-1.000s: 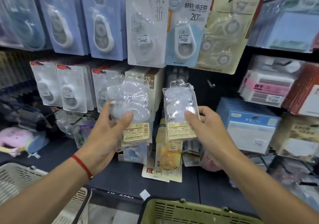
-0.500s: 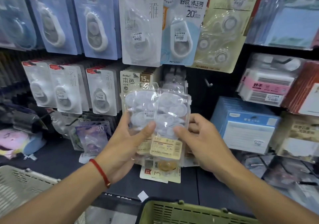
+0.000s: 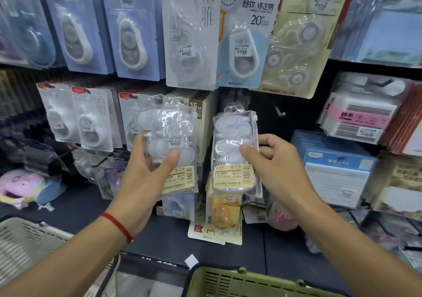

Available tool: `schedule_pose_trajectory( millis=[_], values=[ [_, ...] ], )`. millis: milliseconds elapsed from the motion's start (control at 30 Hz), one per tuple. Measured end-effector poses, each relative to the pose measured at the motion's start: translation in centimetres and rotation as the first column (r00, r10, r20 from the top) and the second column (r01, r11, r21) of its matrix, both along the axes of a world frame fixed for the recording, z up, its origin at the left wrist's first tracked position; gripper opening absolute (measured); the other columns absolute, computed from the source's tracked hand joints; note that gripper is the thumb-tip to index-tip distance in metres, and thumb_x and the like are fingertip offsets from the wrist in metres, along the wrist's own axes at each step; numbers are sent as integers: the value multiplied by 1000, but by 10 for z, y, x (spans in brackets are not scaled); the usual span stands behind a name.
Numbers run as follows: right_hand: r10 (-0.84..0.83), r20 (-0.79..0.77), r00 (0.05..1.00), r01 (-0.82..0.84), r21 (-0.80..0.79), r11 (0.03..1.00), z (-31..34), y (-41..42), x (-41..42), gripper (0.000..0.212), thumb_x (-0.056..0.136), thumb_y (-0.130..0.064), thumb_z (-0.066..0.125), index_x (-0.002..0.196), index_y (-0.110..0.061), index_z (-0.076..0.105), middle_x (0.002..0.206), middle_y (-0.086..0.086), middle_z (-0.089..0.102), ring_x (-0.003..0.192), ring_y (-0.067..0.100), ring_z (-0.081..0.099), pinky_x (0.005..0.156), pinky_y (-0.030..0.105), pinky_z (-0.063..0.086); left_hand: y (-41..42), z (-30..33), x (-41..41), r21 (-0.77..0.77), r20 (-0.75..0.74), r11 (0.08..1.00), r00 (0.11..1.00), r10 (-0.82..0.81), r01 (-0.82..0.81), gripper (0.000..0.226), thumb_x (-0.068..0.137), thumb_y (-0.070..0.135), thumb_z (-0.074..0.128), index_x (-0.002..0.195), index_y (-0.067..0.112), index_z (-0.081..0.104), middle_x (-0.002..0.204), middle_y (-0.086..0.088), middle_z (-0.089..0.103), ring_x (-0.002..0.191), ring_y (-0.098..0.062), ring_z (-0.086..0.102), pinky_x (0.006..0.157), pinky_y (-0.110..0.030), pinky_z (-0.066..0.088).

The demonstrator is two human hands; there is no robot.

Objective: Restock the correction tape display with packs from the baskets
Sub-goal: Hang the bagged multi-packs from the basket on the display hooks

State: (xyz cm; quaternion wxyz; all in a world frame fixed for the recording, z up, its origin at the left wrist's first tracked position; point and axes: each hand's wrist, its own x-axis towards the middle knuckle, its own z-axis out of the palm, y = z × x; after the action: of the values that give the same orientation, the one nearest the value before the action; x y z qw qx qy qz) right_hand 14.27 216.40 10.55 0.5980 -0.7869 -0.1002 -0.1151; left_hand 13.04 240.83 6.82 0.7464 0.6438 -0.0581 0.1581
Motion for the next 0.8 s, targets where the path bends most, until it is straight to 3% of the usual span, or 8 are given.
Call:
schedule_pose_trajectory(
  millis=[67,167,267,367,433,600,700,800],
  values=[
    [-24,-17,1000,23,-49,999,-2,-2,1,23,97,-44,71,114,-29,67,93,-7,81,89,15,77,90,50,62,2,0,-1,5,2,1000,1000,-6,6,49,86,42,76,129,51,54,128,2,74,120,-28,71,104,-62,52],
    [-160,70,985,173,-282,944,-6,-5,4,46,94,-52,69,131,-28,59,114,-12,68,95,3,66,89,30,56,1,0,-2,12,5,1000,1000,-16,16,53,86,40,77,133,46,54,128,3,74,121,-24,71,106,-60,52],
    [-95,129,987,136,-367,920,-7,-4,5,30,94,-47,69,120,-33,65,109,-15,67,92,1,63,80,15,49,-6,-3,-1,19,17,997,997,-77,77,54,87,34,84,132,40,56,129,0,74,121,-26,71,105,-58,53],
    [151,-61,987,-162,-303,939,-14,4,1,25,95,-52,70,111,-33,72,104,-15,75,98,3,68,80,22,57,-15,-9,-2,26,-10,975,976,-219,219,67,78,32,88,135,35,53,130,-3,74,121,-28,72,99,-48,59],
    [227,-111,968,-247,-236,940,-17,9,-2,22,97,-49,70,108,-30,74,103,-9,78,96,12,73,79,34,62,-21,-12,-2,40,-9,961,962,-272,273,73,76,31,89,138,34,51,132,-2,73,122,-25,71,99,-40,60],
    [166,-78,983,-172,-79,982,-12,4,1,9,104,-33,64,107,-26,67,93,-3,82,84,15,79,66,32,60,-21,-9,3,11,8,983,983,-183,182,61,89,34,80,141,39,50,136,4,71,126,-25,69,102,-57,55],
    [91,-27,995,-93,-67,993,-8,-1,5,14,104,-35,63,106,-22,68,93,-3,82,88,15,79,75,37,62,-14,-10,7,0,-6,988,988,-154,154,46,96,23,74,132,44,54,130,-1,73,106,-37,76,79,-64,62],
    [75,-27,997,-76,-50,996,-6,-5,7,17,104,-37,62,108,-22,68,92,-7,81,86,9,78,74,31,59,-10,-10,7,-19,-12,991,991,-135,135,47,94,17,74,126,45,55,122,-3,75,96,-41,77,64,-56,63]
  ],
)
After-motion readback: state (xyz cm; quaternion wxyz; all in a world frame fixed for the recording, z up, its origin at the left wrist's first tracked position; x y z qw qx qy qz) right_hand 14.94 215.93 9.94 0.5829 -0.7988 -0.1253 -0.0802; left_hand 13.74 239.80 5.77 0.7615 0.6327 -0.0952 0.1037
